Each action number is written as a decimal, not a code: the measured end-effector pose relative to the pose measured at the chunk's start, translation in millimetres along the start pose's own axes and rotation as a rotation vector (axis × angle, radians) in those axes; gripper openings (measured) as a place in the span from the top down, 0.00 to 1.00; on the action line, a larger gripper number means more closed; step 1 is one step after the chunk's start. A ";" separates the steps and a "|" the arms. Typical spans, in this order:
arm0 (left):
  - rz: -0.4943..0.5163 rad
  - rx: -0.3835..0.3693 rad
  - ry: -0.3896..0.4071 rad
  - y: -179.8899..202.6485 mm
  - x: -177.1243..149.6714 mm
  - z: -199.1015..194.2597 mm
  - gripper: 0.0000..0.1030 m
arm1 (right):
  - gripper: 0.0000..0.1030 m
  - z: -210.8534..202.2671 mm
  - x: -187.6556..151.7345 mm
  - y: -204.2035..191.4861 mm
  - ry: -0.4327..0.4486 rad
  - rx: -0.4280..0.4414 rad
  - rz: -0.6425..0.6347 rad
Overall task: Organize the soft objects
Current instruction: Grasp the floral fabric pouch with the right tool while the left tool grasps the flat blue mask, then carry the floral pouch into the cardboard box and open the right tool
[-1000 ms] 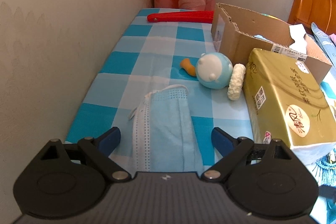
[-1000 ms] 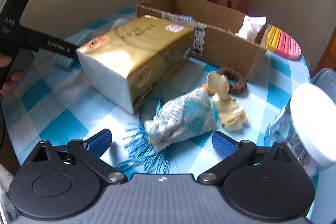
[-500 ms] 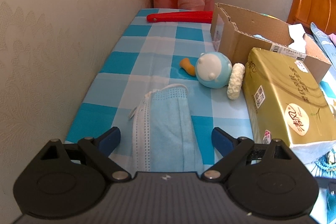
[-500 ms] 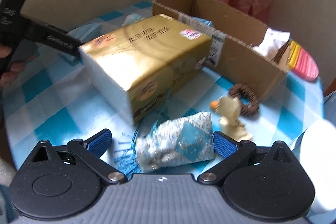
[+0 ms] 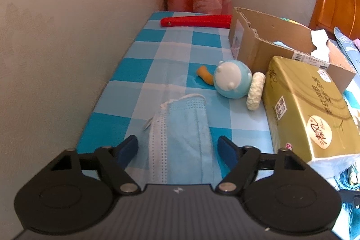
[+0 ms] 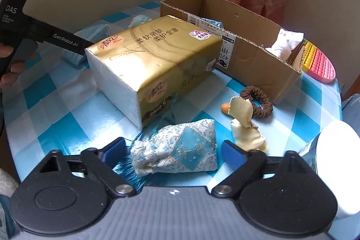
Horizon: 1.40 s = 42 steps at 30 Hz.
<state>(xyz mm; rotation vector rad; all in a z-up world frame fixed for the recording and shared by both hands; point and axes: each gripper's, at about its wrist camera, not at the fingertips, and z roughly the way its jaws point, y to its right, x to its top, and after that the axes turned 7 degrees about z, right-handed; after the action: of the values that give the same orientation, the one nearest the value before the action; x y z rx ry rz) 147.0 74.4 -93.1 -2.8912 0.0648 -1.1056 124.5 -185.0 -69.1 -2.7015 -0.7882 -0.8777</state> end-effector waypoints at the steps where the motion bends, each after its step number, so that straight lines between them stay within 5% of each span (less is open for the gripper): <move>1: 0.000 -0.002 0.002 -0.5 -0.1 -0.9 0.36 | 0.19 -1.5 -0.7 -0.3 0.001 0.001 0.006; 3: 0.002 -0.009 0.007 -1.6 -0.4 -2.5 0.48 | 0.22 -4.4 -2.1 -0.6 0.003 -0.009 0.020; 9: 0.006 -0.024 0.006 -2.6 0.6 -8.9 0.58 | 0.31 -15.1 -5.9 -3.2 0.011 -0.057 0.059; 27: 0.085 -0.070 0.062 13.1 -0.5 -60.7 0.61 | 0.39 -65.5 9.8 3.0 0.084 -0.080 0.097; 42: 0.092 -0.113 0.076 22.0 -4.3 -72.6 0.61 | 0.41 -83.6 90.8 24.5 0.208 -0.141 0.046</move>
<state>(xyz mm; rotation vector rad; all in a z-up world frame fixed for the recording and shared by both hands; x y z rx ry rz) 94.8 50.7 -43.2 -2.9078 0.2692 -1.2336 158.9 -194.7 51.6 -2.6747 -0.6397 -1.2206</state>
